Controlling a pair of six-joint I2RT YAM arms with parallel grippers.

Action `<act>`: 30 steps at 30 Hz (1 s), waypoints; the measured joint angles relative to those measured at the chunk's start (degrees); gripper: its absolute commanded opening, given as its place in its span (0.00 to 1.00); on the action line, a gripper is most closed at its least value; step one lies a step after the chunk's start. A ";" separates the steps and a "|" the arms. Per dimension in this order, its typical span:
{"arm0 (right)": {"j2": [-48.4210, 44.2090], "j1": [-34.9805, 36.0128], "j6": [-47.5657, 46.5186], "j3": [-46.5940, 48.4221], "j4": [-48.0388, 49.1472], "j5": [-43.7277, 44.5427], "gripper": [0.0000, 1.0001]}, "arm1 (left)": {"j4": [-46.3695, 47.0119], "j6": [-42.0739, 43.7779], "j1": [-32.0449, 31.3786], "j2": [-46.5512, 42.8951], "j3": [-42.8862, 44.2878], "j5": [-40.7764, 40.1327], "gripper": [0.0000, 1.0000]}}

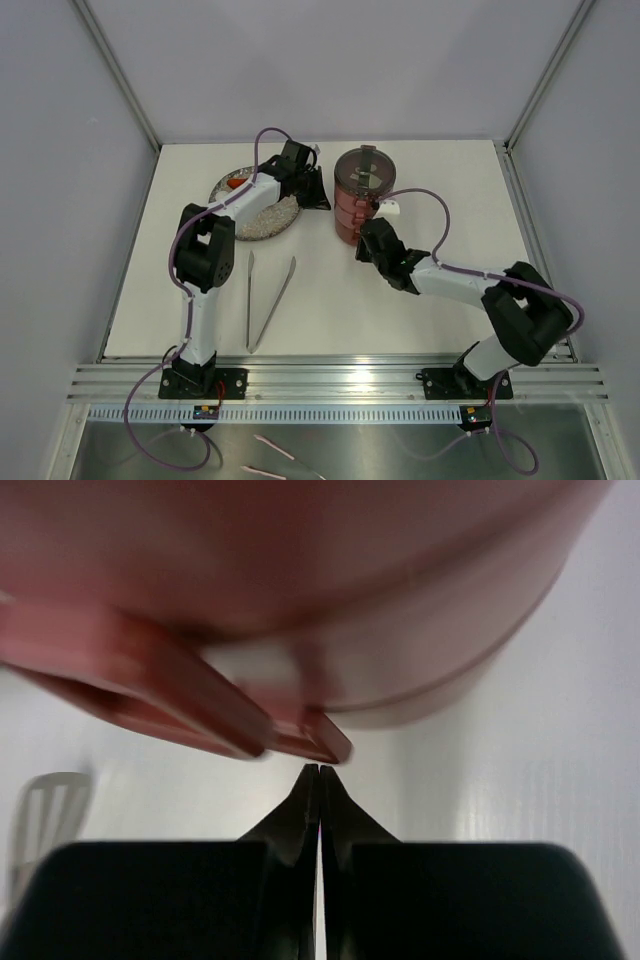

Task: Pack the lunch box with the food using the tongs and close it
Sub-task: Close the fastener on the packing box.

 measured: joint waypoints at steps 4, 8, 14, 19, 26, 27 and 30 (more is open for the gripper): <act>8.33 0.00 0.96 0.07 2.01 1.62 0.00 | -0.11 0.11 0.26 0.00 0.00 0.00 0.00; 8.39 0.00 1.49 -1.68 1.57 2.03 0.00 | -0.09 0.15 0.44 -0.02 0.00 0.00 0.00; -4.68 0.00 1.40 -3.67 -2.05 3.72 0.00 | 0.00 0.13 0.50 0.00 -0.02 0.02 0.00; -15.02 -0.35 1.14 -3.72 -5.55 6.10 0.00 | 0.13 0.11 0.72 0.00 -0.02 0.02 0.00; -17.88 -4.11 1.29 -3.39 -14.62 6.38 0.00 | 0.92 -1.86 2.12 1.90 2.58 -0.13 0.00; -18.08 -4.42 1.31 -3.13 -15.76 6.29 0.00 | 1.44 -2.54 2.29 2.75 3.45 -0.28 0.00; -18.86 -5.53 1.68 -0.85 -19.96 5.60 0.00 | 1.99 -4.37 2.49 6.73 8.17 -0.94 0.00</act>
